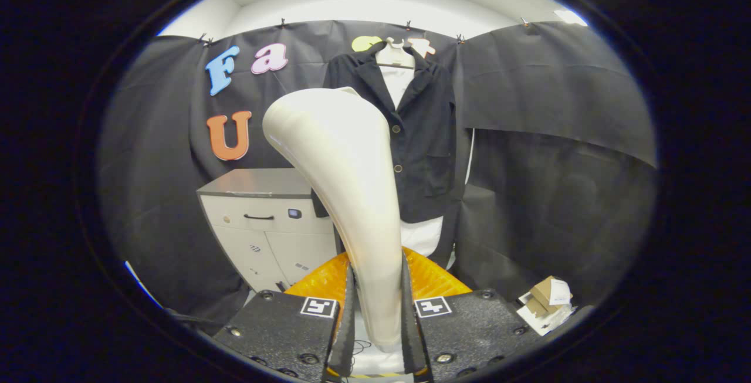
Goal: Iron the clothes twice with a garment steamer, once on the left side and once on the right side.
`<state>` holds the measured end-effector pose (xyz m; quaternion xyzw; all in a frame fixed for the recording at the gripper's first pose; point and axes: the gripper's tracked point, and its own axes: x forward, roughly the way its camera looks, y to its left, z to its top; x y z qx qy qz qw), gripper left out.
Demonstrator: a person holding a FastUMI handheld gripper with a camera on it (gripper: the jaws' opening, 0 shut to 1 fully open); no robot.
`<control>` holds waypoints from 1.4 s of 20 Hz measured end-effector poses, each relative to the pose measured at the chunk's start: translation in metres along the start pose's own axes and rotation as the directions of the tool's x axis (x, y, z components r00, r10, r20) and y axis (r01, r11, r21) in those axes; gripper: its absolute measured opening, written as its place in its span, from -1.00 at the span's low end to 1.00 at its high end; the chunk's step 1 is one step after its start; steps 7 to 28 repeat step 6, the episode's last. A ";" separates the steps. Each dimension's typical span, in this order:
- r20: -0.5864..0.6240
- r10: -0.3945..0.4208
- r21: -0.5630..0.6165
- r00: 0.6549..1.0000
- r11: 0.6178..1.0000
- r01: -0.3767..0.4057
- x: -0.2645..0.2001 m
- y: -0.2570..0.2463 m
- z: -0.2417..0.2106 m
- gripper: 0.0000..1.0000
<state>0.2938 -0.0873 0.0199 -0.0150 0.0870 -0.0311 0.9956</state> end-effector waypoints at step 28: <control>-0.004 0.050 -0.015 0.999 0.999 -0.051 -0.002 0.002 0.004 -0.30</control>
